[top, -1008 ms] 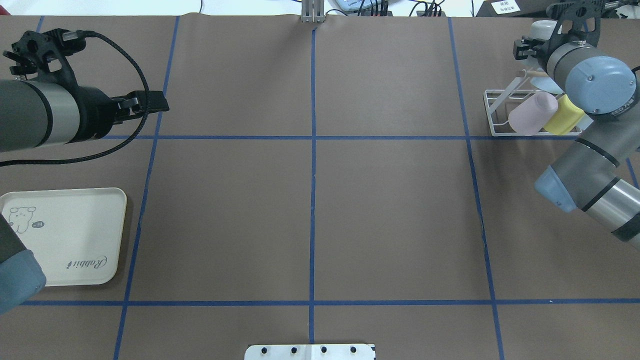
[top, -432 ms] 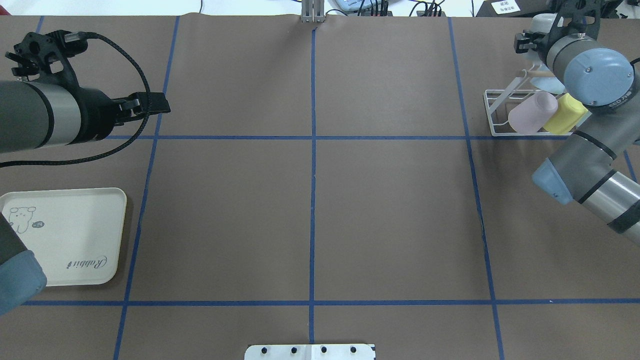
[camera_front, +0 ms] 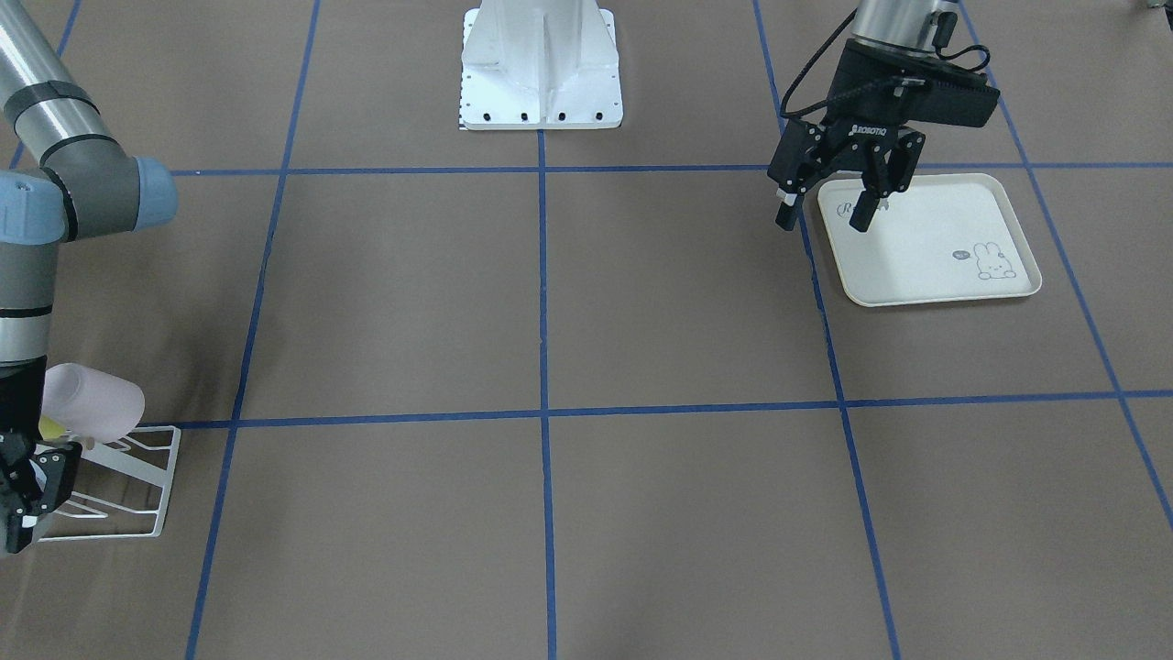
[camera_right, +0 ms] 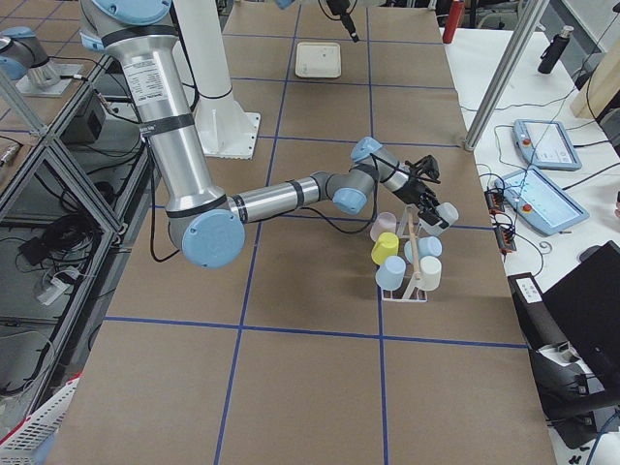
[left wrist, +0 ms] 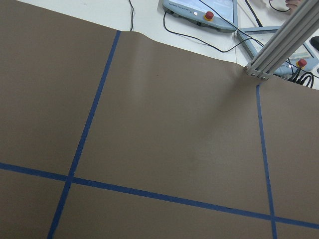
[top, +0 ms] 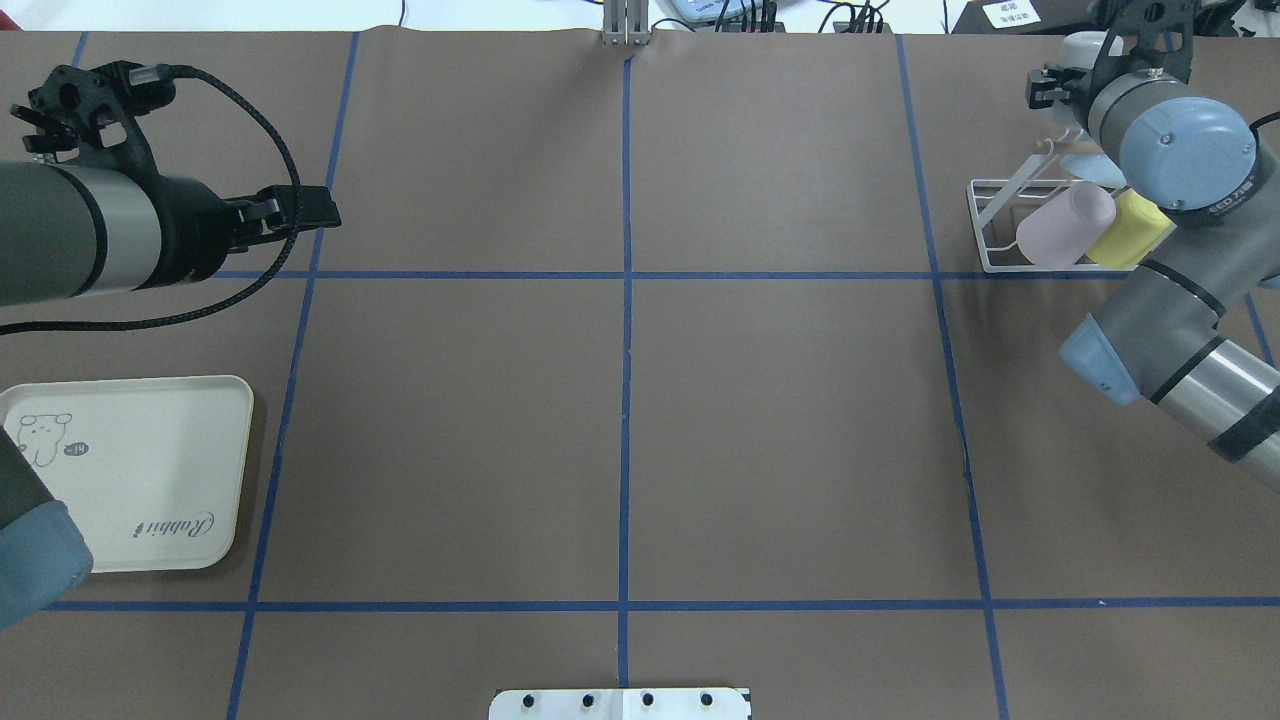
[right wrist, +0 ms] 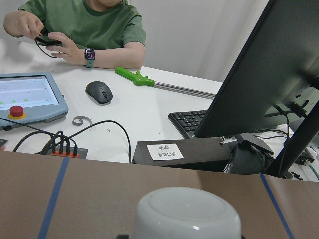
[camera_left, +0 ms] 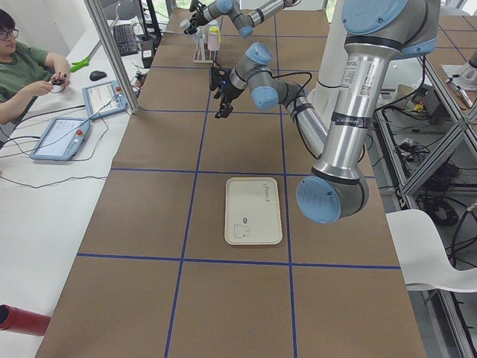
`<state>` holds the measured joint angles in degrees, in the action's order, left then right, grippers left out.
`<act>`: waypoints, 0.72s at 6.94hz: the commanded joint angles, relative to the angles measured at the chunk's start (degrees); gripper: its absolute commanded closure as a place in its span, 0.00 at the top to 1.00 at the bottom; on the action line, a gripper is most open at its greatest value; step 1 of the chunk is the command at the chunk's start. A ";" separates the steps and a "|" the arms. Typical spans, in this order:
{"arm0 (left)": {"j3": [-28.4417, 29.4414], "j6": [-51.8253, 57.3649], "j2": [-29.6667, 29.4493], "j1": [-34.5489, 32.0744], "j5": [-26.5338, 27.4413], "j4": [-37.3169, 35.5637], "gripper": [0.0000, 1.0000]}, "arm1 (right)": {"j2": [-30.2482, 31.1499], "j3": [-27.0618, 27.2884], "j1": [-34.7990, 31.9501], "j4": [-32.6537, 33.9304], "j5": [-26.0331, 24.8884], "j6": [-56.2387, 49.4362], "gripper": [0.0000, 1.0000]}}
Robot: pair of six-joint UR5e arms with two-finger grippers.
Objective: Transfer IKEA cup to right arm and place on rack
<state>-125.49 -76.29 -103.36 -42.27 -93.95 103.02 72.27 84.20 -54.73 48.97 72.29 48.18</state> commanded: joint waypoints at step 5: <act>-0.01 0.00 0.00 -0.09 -0.10 0.08 1.00 | 0.24 0.00 1.29 -0.02 0.04 0.60 0.00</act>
<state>-125.51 -76.29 -103.36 -42.30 -94.04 103.07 72.46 84.12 -53.55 48.95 72.33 48.77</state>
